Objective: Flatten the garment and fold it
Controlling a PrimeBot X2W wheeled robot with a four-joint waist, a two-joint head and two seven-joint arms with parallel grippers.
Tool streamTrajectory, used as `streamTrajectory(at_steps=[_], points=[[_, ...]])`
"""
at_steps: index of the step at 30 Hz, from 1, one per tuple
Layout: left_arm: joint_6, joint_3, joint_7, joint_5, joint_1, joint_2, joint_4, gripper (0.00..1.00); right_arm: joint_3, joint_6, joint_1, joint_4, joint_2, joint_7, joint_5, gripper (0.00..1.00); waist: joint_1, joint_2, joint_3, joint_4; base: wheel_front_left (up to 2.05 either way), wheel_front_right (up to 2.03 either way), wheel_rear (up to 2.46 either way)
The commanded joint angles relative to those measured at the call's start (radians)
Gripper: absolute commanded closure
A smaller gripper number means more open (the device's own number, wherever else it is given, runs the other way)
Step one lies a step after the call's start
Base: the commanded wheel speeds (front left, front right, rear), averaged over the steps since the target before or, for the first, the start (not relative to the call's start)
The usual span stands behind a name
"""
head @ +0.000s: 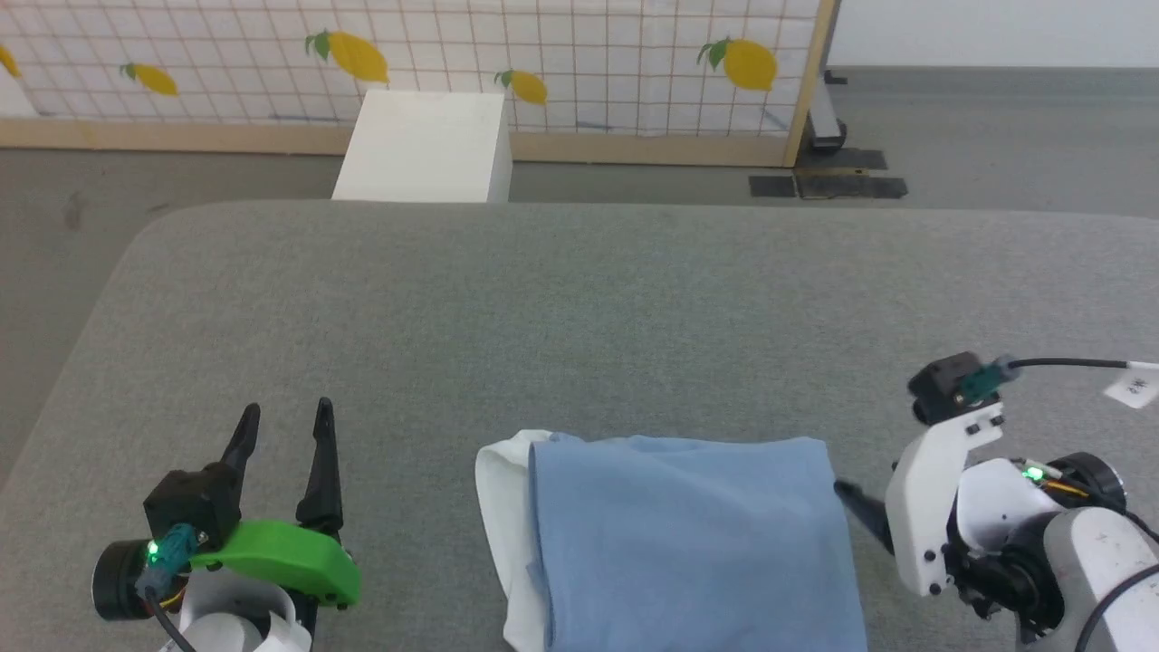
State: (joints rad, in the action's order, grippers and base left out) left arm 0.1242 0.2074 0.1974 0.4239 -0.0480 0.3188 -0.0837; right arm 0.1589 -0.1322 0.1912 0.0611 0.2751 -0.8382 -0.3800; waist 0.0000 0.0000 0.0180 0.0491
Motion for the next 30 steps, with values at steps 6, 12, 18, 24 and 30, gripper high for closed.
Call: streamTrajectory(at_steps=[6,12,18,24,30], points=[[0.007,0.005,0.016,-0.001,-0.040,-0.005,0.019,0.00,0.048,0.002,-0.002,0.042,0.011,-0.081,0.017,0.00,0.0000,0.0000,0.068,0.067,0.00,0.00,0.00],[0.007,0.009,0.024,-0.005,-0.059,-0.006,0.023,0.00,0.082,0.002,-0.001,0.117,-0.002,-0.052,0.054,0.00,0.0000,0.0000,0.106,0.097,0.00,0.00,0.00],[0.004,0.014,0.032,-0.004,-0.073,-0.012,0.012,0.00,0.121,0.002,-0.004,0.200,-0.022,-0.020,0.075,0.00,0.0000,0.0000,0.117,0.110,0.00,0.00,0.00],[0.000,0.021,0.037,0.000,-0.081,-0.017,0.000,0.00,0.168,0.002,-0.008,0.260,-0.031,-0.027,0.053,0.00,0.0000,0.0000,0.119,0.112,0.00,0.00,0.00],[-0.004,0.025,0.041,0.004,-0.083,-0.018,-0.016,0.00,0.186,0.002,0.020,0.258,-0.008,-0.005,0.021,1.00,0.0000,0.0000,0.108,0.108,0.00,0.00,0.00]])
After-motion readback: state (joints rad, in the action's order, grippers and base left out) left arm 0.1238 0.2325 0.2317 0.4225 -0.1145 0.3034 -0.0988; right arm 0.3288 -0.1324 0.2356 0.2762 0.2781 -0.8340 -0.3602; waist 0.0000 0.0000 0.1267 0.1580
